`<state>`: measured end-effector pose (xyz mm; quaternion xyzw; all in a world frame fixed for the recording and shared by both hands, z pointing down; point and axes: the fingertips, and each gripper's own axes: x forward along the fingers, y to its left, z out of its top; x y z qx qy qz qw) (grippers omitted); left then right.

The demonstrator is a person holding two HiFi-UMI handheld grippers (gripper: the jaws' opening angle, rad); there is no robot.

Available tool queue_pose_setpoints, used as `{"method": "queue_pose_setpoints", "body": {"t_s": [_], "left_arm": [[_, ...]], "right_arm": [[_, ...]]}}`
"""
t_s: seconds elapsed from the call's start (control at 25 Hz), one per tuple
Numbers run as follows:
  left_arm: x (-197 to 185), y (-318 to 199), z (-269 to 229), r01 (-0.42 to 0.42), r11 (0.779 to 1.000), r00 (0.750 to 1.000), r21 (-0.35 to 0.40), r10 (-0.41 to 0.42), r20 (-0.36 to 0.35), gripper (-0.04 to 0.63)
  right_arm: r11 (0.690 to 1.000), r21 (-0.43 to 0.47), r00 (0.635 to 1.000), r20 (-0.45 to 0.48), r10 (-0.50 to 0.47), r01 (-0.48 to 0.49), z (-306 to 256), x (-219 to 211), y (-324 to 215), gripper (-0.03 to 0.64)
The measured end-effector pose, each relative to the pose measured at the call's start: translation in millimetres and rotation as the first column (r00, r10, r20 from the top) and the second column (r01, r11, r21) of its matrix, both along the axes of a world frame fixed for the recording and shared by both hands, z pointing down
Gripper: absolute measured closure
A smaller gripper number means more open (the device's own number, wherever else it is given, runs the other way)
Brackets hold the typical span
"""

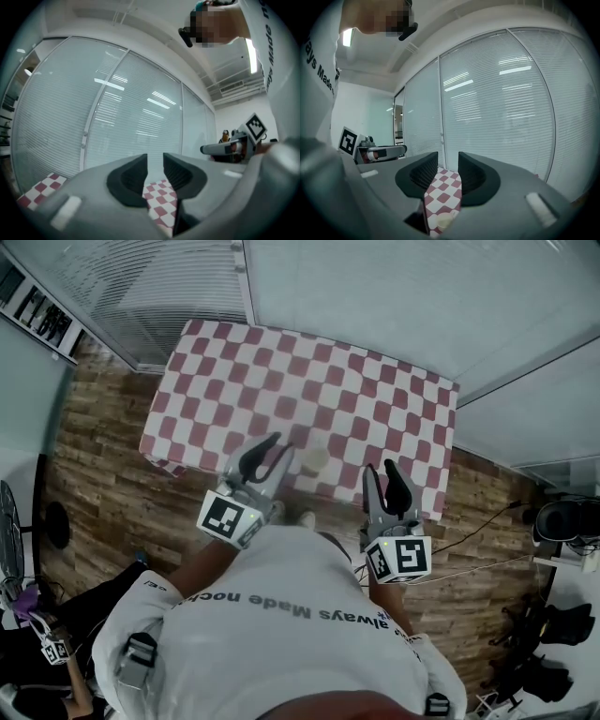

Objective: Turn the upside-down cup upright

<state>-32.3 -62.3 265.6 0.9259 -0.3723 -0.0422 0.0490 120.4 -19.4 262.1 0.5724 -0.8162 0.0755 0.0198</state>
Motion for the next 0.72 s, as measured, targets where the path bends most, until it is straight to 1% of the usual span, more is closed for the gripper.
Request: {"method": "queue_pose_setpoints", "body": {"t_s": [0.2,0.72], "left_arm": [[2.6,0.8,2.5,-0.008,1.0,1.0,-0.006,0.008,-0.005,0.488],[4.8,-3.9,9.3,-0.012,0.999,1.0,-0.032,0.012,-0.008,0.488]], "right_arm": [[1.0,0.011,0.999,-0.036,0.001,0.0,0.7,-0.6,-1.1,0.48],[1.0,-0.016,0.999,-0.043,0.012,-0.013,10.9,7.0,-6.1,0.48]]}}
